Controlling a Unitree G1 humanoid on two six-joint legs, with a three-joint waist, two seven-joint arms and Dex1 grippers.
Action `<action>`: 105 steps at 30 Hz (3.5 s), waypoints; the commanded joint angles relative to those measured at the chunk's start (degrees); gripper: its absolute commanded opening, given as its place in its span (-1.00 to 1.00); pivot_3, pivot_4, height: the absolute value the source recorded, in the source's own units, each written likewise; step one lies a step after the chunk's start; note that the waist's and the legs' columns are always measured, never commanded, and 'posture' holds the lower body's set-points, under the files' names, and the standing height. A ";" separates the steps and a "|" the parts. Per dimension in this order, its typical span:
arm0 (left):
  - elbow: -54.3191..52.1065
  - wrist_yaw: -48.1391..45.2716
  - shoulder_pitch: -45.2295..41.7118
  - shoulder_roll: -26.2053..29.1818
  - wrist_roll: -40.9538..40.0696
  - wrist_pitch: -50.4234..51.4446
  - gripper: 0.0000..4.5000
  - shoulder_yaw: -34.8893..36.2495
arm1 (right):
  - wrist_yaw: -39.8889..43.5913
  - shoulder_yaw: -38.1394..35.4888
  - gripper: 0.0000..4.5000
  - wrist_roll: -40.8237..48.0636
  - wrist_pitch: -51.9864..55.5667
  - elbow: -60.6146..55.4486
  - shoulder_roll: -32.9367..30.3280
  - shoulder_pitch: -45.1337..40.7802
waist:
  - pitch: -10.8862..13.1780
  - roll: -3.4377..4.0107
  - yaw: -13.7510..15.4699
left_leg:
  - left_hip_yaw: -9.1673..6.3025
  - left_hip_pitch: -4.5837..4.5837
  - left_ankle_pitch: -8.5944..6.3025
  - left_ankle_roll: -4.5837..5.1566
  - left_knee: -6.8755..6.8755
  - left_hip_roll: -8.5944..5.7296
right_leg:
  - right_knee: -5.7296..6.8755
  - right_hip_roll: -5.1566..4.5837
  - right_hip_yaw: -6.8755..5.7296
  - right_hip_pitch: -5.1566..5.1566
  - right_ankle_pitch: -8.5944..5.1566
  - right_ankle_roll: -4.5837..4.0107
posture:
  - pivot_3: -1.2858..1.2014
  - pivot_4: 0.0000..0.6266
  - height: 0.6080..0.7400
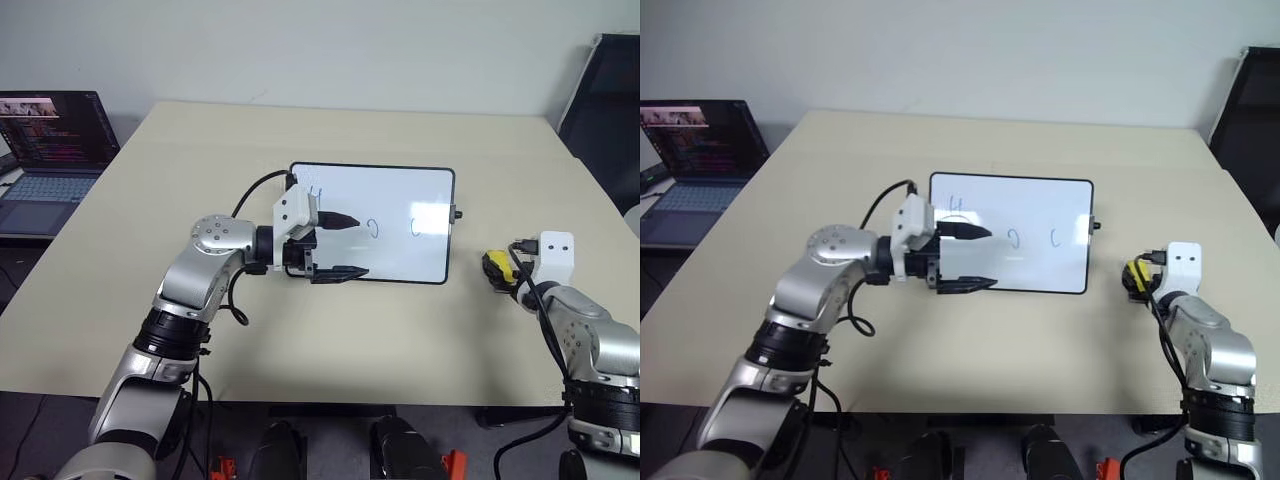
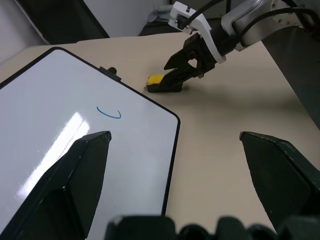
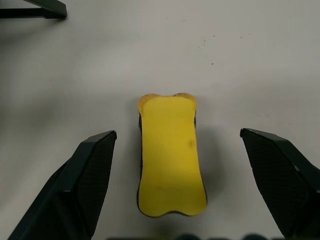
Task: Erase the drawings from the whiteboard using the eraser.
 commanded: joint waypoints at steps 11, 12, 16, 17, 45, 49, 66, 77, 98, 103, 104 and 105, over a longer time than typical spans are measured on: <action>-2.64 1.28 1.51 0.63 0.67 -1.09 1.00 1.60 | -0.11 -0.12 0.22 -3.25 -2.80 4.54 -0.64 -2.33 | 0.01 0.01 -0.43 | -0.02 0.00 0.00 0.00 0.00 0.00 | 0.03 0.01 -0.01 0.00 0.01 0.04 | 0.03 -0.52 1.00; -2.56 1.30 1.52 0.63 0.73 -1.14 1.00 1.62 | -0.12 -0.15 0.04 -3.25 -2.77 4.53 -0.55 -2.35 | 0.01 0.02 -0.43 | -0.02 0.00 0.00 0.00 0.00 0.00 | 0.03 0.01 -0.01 0.00 0.01 0.04 | 0.03 -0.52 1.00; -2.46 1.64 1.72 0.49 0.88 -1.04 1.00 1.58 | 0.10 -0.05 -0.50 -3.20 -2.17 3.72 -0.23 -2.26 | 0.01 0.02 -0.46 | -0.02 0.00 0.00 0.00 0.00 0.00 | 0.03 0.01 -0.01 0.00 0.01 0.04 | 0.03 -0.52 1.00; -2.45 1.77 1.75 0.45 0.89 -0.98 1.00 1.60 | 0.09 -0.05 -0.50 -3.16 -2.07 3.53 -0.16 -2.25 | 0.01 0.01 -0.46 | -0.02 0.00 0.00 0.00 0.00 0.00 | 0.04 0.01 -0.01 0.00 0.01 0.04 | 0.03 -0.52 1.00; -13.82 11.36 13.86 2.22 -1.41 5.61 1.00 5.88 | 5.73 21.45 -0.50 -7.54 -1.56 -19.71 0.33 -5.84 | 0.03 0.04 -1.02 | -0.03 0.03 0.00 0.00 0.15 0.00 | 0.08 -0.01 0.00 0.04 -0.22 -0.25 | 0.03 -0.52 1.00; -14.24 11.86 12.97 1.52 -1.19 5.89 1.00 5.49 | 6.23 24.72 -0.50 -11.63 -5.71 -9.17 1.56 -14.50 | 0.03 0.03 -0.96 | -0.03 0.02 0.00 0.00 0.13 0.01 | 0.09 0.01 -0.01 0.02 -0.21 -0.23 | 0.03 -0.52 1.00; -14.44 12.73 15.53 2.30 -0.44 4.00 1.00 6.31 | 16.37 31.47 -0.50 -17.61 -4.23 -6.73 -5.94 -5.77 | -0.10 -0.18 -0.95 | -0.05 0.11 0.00 0.01 0.58 0.02 | 0.11 -0.01 0.00 0.25 -0.08 -0.24 | 0.03 -0.52 1.00; -14.16 12.36 14.88 2.53 -0.61 4.16 1.00 6.17 | 10.22 29.72 -0.50 -24.51 -8.83 -4.63 -3.15 -11.75 | -0.03 -0.18 -1.31 | 0.07 0.16 0.16 0.26 0.65 0.00 | -0.18 -0.09 0.21 0.09 -0.02 -0.33 | 0.03 -0.52 1.00; -20.56 25.63 25.34 2.65 -2.30 10.22 1.00 16.72 | 22.68 17.39 -0.50 -5.43 -5.27 -29.32 -0.47 4.33 | -0.02 -0.17 -0.86 | -0.03 -0.10 -0.09 -0.09 -0.28 0.03 | 0.01 0.02 0.01 -0.29 -0.01 -0.17 | 0.03 -0.52 1.00; -22.33 26.28 26.74 3.12 -2.43 11.46 1.00 17.10 | 23.75 18.69 -0.50 -4.53 -6.93 -29.77 -1.60 6.76 | -0.02 -0.18 -0.98 | -0.03 0.02 -0.07 -0.08 -0.13 0.03 | 0.06 0.02 0.04 -0.20 -0.25 -0.32 | 0.03 -0.52 1.00; -22.39 26.31 26.89 3.23 -2.39 11.49 1.00 17.22 | 23.77 19.17 -0.50 -4.73 -7.21 -29.62 -1.73 6.96 | -0.02 -0.18 -0.98 | -0.03 0.03 -0.06 -0.07 -0.09 0.03 | 0.06 0.02 0.06 -0.19 -0.21 -0.35 | 0.03 -0.52 1.00; -22.42 26.35 26.98 3.32 -2.39 11.51 1.00 17.29 | 23.76 19.50 -0.50 -4.87 -7.40 -29.50 -1.81 7.07 | -0.02 -0.18 -0.96 | -0.03 0.03 -0.05 -0.06 -0.05 0.02 | 0.05 0.02 0.05 -0.18 -0.18 -0.37 | 0.03 -0.52 1.00</action>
